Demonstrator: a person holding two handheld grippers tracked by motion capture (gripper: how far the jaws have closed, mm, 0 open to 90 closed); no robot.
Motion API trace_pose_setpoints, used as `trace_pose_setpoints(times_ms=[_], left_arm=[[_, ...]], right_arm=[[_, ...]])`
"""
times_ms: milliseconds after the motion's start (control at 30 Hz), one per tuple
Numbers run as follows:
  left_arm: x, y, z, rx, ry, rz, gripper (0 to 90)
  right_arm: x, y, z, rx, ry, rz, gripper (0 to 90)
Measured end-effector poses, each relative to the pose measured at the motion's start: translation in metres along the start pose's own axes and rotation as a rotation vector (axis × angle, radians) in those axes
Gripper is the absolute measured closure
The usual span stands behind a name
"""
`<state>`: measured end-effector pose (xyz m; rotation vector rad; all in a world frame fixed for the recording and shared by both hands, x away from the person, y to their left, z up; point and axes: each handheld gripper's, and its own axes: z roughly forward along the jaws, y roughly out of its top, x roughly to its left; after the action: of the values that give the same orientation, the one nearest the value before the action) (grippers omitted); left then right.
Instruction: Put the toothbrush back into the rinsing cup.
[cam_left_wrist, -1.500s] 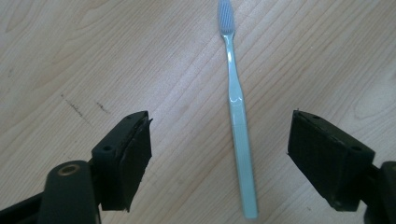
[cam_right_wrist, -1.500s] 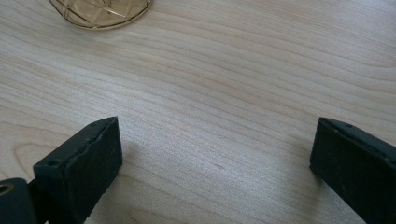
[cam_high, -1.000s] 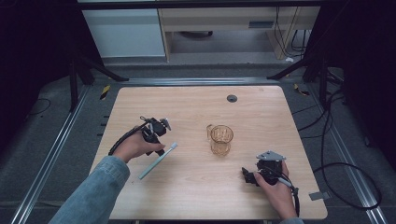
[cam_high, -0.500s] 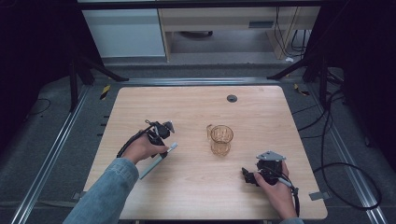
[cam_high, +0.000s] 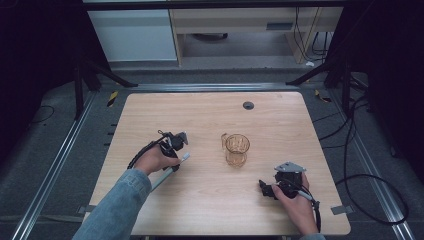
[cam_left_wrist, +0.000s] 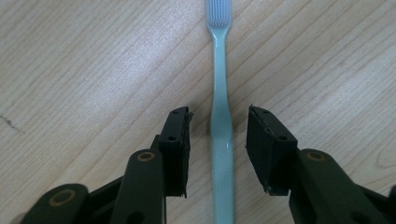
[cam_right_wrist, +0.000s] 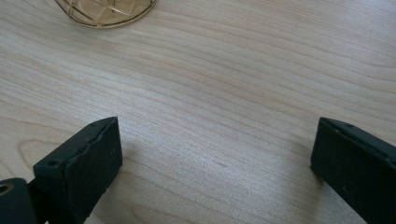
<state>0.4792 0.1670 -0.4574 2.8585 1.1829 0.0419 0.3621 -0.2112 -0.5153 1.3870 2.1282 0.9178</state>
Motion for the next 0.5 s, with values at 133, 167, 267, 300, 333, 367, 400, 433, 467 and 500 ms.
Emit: trace_pose_setpoints(times_ms=[133,167,267,300,333,367,400,433,467,500], left_arm=[[-0.0007,0.0005,0.0014,0.005,-0.010,0.001,62.4],[-0.0008,0.0007,0.0015,0.008,-0.011,0.006,62.4],[-0.0013,0.0010,0.0015,0.009,-0.012,0.005,63.2],[-0.0013,0.0011,0.0013,0.008,-0.011,0.004,63.4],[-0.0010,0.0012,0.0008,0.005,-0.010,0.004,63.7],[-0.0009,0.0012,0.0006,0.005,-0.010,0.002,63.7],[-0.0006,0.0012,0.0006,0.006,-0.008,0.002,63.8],[-0.0002,0.0009,0.0013,0.007,-0.010,0.000,64.0],[-0.0002,0.0009,0.0013,0.007,-0.010,0.000,64.1],[0.0001,0.0008,0.0017,0.009,-0.010,0.000,64.1]], right_arm=[[0.0000,0.0000,0.0000,0.000,0.000,0.000,2.5],[0.0000,0.0000,0.0000,0.000,0.000,0.000,2.5],[0.0000,0.0000,0.0000,0.000,0.000,0.000,2.5],[0.0001,0.0000,-0.0001,0.000,0.002,0.000,2.5],[0.0001,0.0000,-0.0001,0.000,0.002,0.000,2.5],[0.0001,0.0000,-0.0001,0.000,0.002,0.000,2.5],[0.0002,0.0000,-0.0001,0.000,0.001,0.000,2.5],[0.0002,0.0000,-0.0001,0.001,0.000,0.001,2.5],[0.0002,0.0000,-0.0001,0.001,0.000,0.001,2.5],[0.0001,0.0000,-0.0001,0.000,0.001,0.000,2.5]])
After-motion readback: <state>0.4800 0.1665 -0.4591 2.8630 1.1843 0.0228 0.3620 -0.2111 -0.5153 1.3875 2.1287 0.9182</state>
